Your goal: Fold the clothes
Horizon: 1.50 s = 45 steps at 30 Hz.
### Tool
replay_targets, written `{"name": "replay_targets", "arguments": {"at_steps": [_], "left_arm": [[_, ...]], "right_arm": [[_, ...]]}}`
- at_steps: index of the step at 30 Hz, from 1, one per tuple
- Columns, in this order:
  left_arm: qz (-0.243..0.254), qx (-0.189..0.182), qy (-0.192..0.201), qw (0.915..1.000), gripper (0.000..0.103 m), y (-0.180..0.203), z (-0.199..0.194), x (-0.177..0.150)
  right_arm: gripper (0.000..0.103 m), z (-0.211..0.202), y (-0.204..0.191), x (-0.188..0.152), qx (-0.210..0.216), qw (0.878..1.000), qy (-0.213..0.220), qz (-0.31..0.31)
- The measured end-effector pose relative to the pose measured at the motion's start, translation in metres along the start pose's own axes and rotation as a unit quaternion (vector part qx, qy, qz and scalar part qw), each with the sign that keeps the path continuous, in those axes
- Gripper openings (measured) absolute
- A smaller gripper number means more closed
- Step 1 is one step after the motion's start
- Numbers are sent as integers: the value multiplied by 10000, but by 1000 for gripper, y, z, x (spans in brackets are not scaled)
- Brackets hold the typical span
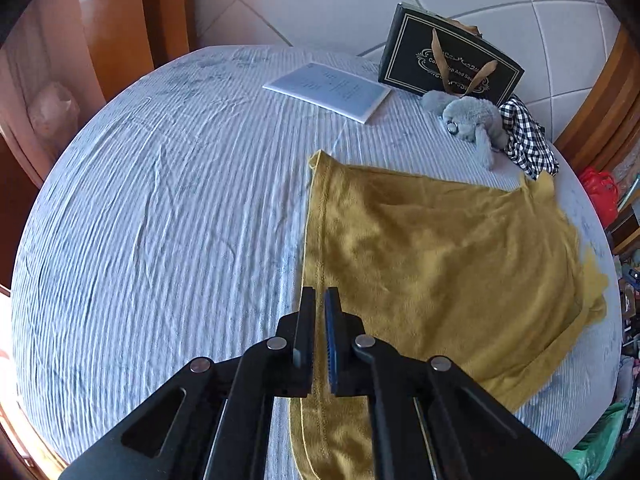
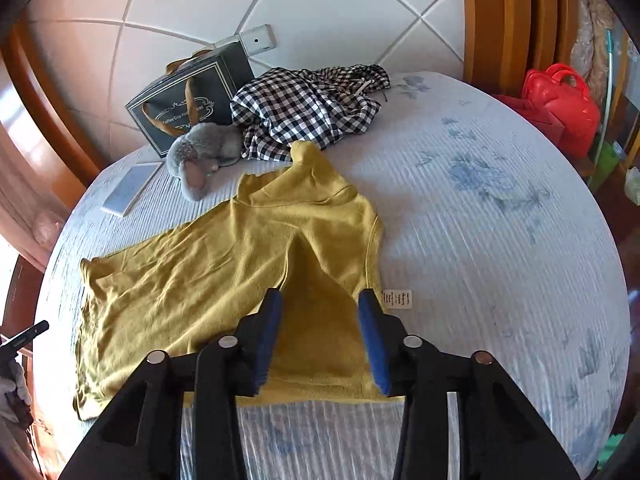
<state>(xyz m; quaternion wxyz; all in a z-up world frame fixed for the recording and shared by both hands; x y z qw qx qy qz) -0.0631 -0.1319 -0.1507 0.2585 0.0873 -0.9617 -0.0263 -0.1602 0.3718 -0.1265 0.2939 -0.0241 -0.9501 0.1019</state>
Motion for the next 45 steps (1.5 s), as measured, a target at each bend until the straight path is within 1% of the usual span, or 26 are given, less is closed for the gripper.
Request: {"name": "replay_targets", "arguments": {"at_steps": [1, 2, 3, 4, 7, 10, 12, 14, 16, 20, 24, 26, 27, 29, 31, 34, 36, 39, 45], "left_arm": [[59, -12, 38, 10000, 23, 1, -5, -3], [118, -24, 76, 9999, 41, 2, -9, -6], [184, -37, 87, 9998, 46, 4, -13, -15], [254, -51, 85, 9996, 48, 7, -16, -26], [361, -103, -98, 9992, 48, 18, -18, -67], [406, -85, -350, 9985, 48, 25, -12, -105], [212, -58, -545, 9983, 48, 23, -4, -124], [-8, 87, -629, 9980, 48, 18, 3, -136], [-258, 145, -689, 9972, 48, 16, 7, -144], [-444, 220, -748, 9960, 48, 24, 11, -154], [-584, 472, -765, 9942, 49, 29, 11, -158], [-678, 569, -783, 9930, 49, 30, 10, -160], [-755, 591, -790, 9923, 49, 30, 10, -161], [-924, 618, -791, 9906, 49, 29, 7, -163], [-1067, 565, -762, 9898, 49, 28, 5, -165], [-1241, 454, -729, 9886, 49, 26, 1, -167], [-1263, 446, -755, 9881, 49, 26, 2, -167], [-1253, 512, -750, 9880, 49, 24, 4, -164], [-1164, 615, -752, 9884, 55, 24, 9, -161]], "right_arm": [[43, -3, 3, -2, -9, 10000, 28, -20], [45, -7, 6, -6, -22, 10000, 55, -43], [49, -8, 11, -13, -24, 10000, 15, -51], [49, -8, 16, -21, -20, 10000, -48, -54], [49, -2, 38, -49, -122, 9995, -277, -27], [49, 8, 52, -73, -81, 9985, -534, 15], [49, 14, 56, -79, -65, 9980, -632, -46], [49, 19, 56, -80, -50, 9975, -678, -165], [49, 21, 52, -76, 9, 9973, -663, -316], [49, 28, 42, -65, 140, 9959, -653, -607], [49, 40, 32, -53, 261, 9924, -779, -912], [53, 48, 25, -48, 308, 9898, -849, -1104], [58, 53, 22, -46, 312, 9884, -874, -1201], [59, 61, 17, -44, 302, 9858, -920, -1370], [59, 68, 12, -43, 314, 9838, -970, -1477], [59, 75, -1, -42, 531, 9802, -1033, -1603], [59, 80, -11, -42, 635, 9773, -1058, -1721], [59, 91, -21, -37, 656, 9754, -1055, -1823], [60, 114, -30, -30, 650, 9713, -1111, -2000]]}}
Point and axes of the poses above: each gripper's, at about its wrist camera, not at the fingertips, and z roughly the way its jaws point, y to its right, x to its top, the point moved 9 cm from there along z, roughly the way its jaws point, and after that the axes turned 2 degrees about z, right-handed, at the moved point
